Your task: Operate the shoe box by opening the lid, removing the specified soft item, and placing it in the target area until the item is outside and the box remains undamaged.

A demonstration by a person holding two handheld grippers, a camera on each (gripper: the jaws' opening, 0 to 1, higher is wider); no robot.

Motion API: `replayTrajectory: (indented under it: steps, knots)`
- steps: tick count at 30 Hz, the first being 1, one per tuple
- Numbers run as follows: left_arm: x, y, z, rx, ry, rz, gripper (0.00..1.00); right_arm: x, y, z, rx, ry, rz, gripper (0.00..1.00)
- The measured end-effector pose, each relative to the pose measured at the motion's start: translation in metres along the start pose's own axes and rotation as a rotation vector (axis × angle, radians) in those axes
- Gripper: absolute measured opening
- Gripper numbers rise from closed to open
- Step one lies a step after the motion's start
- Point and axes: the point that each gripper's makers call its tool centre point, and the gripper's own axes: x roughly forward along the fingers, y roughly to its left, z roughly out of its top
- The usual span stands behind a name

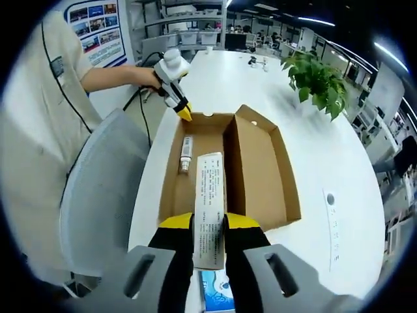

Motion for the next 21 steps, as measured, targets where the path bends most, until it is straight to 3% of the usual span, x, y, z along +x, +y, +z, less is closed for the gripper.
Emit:
replayTrajectory:
  steps: [9, 21]
  knots:
    - [0.0, 0.0, -0.001, 0.001, 0.006, -0.003, 0.04, -0.025, -0.016, -0.022, 0.016, 0.024, -0.041, 0.15]
    - [0.001, 0.001, -0.001, 0.008, 0.021, -0.006, 0.04, -0.042, -0.031, -0.056, 0.014, 0.075, -0.077, 0.15]
